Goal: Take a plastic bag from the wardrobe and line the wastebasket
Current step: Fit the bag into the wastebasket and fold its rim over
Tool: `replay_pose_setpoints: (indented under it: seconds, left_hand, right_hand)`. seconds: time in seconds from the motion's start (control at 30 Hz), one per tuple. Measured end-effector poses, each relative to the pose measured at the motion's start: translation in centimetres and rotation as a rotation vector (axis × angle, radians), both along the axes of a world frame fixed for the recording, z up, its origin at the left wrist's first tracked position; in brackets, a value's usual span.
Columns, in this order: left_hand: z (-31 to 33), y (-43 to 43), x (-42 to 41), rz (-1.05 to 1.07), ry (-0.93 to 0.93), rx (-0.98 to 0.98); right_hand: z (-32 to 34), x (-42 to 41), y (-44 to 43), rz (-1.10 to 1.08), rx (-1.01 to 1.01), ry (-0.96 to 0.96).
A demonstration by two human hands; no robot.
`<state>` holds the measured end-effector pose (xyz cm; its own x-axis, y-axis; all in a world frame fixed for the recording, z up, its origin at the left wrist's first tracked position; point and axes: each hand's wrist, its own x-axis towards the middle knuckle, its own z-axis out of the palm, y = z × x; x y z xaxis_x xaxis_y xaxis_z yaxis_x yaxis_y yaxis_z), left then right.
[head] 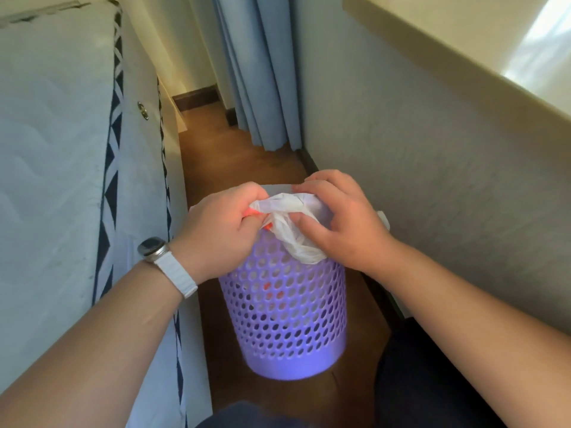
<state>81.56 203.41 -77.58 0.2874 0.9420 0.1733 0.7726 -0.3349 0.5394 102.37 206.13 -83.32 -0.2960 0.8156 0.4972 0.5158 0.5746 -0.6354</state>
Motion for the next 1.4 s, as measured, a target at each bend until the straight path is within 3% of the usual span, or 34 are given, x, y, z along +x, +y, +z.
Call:
replay_pose_setpoints:
  seconds: [0.27, 0.53, 0.87, 1.17, 1.33, 1.4]
  left_hand:
    - [0.5, -0.1, 0.4, 0.132, 0.037, 0.211]
    - [-0.1, 1.4, -0.6, 0.219, 0.046, 0.228]
    - [-0.8, 1.8, -0.1, 0.165, -0.089, 0.215]
    - [-2.2, 2.2, 0.5, 0.056, 0.176, 0.357]
    - [-2.3, 1.1, 2.1, 0.166, 0.306, 0.490]
    - [-2.5, 0.8, 2.7, 0.220, 0.269, 0.475]
  right_hand:
    - [0.3, -2.2, 0.4, -0.113, -0.012, 0.141]
    - [0.4, -3.0, 1.5, -0.034, -0.122, 0.210]
    - [-1.2, -3.4, 2.1, -0.205, -0.066, 0.279]
    - [-3.0, -4.0, 0.6, -0.295, -0.010, 0.256]
    - [-2.4, -4.2, 0.2, -0.344, -0.027, 0.295]
    - [-2.3, -4.6, -0.1, -0.373, -0.057, 0.290]
